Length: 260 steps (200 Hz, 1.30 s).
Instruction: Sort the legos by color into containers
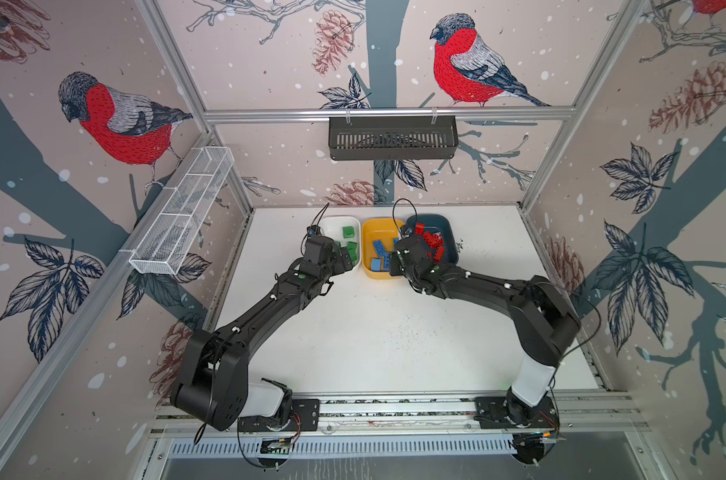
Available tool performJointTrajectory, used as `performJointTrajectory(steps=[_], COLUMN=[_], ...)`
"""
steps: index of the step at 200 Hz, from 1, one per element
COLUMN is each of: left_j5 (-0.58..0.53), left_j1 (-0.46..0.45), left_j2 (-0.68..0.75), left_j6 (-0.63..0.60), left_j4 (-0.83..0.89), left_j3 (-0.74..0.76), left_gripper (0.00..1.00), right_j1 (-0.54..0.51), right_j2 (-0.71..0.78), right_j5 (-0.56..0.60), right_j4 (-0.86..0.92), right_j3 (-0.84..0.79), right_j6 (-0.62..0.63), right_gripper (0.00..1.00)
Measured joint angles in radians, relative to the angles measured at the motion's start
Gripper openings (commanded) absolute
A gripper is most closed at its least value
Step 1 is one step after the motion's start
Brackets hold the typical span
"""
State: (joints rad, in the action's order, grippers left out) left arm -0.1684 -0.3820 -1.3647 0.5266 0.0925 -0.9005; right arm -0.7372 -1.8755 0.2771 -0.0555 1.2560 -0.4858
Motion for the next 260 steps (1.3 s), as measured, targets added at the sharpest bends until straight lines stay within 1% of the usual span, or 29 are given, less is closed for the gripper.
performJointTrajectory(steps=[16,27,47,54,60,74,93,116,127,128,130,132,163,190,209,235,260], left_j5=[-0.020,-0.030,-0.048,-0.052,-0.055,-0.065,-0.079,-0.109,-0.129,-0.131,-0.134,-0.138,-0.177,-0.240,-0.292,-0.386,-0.504], left_j1=[0.000,0.000,0.002,0.002,0.002,0.002,0.003,0.005,0.006,0.006,0.007,0.007,0.009,0.009,0.011,0.011,0.011], left_j2=[0.018,0.029,0.046,0.048,0.050,0.050,0.049,0.042,0.037,0.037,0.036,0.035,0.027,0.022,0.027,0.063,0.085], left_j6=[0.001,0.002,0.008,0.008,0.008,0.016,0.018,0.019,0.023,0.023,0.023,0.023,0.026,0.035,0.042,0.039,0.021], left_j4=[0.003,0.009,0.022,0.026,0.029,0.030,0.030,0.031,0.032,0.032,0.032,0.032,0.024,0.024,0.017,-0.029,-0.061], left_j3=[0.009,0.016,0.028,0.030,0.031,0.031,0.031,0.029,0.025,0.025,0.024,0.023,0.010,0.009,0.012,0.058,0.117], left_gripper=[0.97,0.97,0.97,0.97,0.97,0.97,0.97,0.97,0.97,0.97,0.97,0.97,0.97,0.97,0.97,0.97,0.97], right_j1=[0.028,0.043,0.066,0.072,0.076,0.081,0.085,0.098,0.105,0.106,0.108,0.110,0.166,0.274,0.370,0.529,0.657], right_j2=[-0.098,-0.162,-0.265,-0.293,-0.307,-0.317,-0.273,-0.118,-0.021,-0.009,0.003,0.024,0.310,0.532,0.669,0.808,0.869], right_j5=[-0.024,-0.042,-0.084,-0.094,-0.098,-0.110,-0.119,-0.135,-0.114,-0.113,-0.110,-0.103,-0.006,0.087,0.121,0.168,0.187], right_j4=[0.018,0.035,0.083,0.103,0.121,0.151,0.160,0.137,0.095,0.087,0.083,0.073,-0.071,-0.155,-0.200,-0.272,-0.367], right_j3=[0.118,0.199,0.346,0.389,0.416,0.449,0.425,0.279,0.179,0.166,0.153,0.130,-0.212,-0.460,-0.609,-0.799,-0.962], right_j6=[0.017,0.020,0.043,0.047,0.052,0.071,0.095,0.120,0.126,0.126,0.126,0.127,0.121,0.088,0.079,0.065,0.083], right_gripper=[0.43,0.48,0.61,0.68,0.71,0.75,0.78,0.87,0.91,0.92,0.98,1.00,0.99,0.99,1.00,1.00,1.00])
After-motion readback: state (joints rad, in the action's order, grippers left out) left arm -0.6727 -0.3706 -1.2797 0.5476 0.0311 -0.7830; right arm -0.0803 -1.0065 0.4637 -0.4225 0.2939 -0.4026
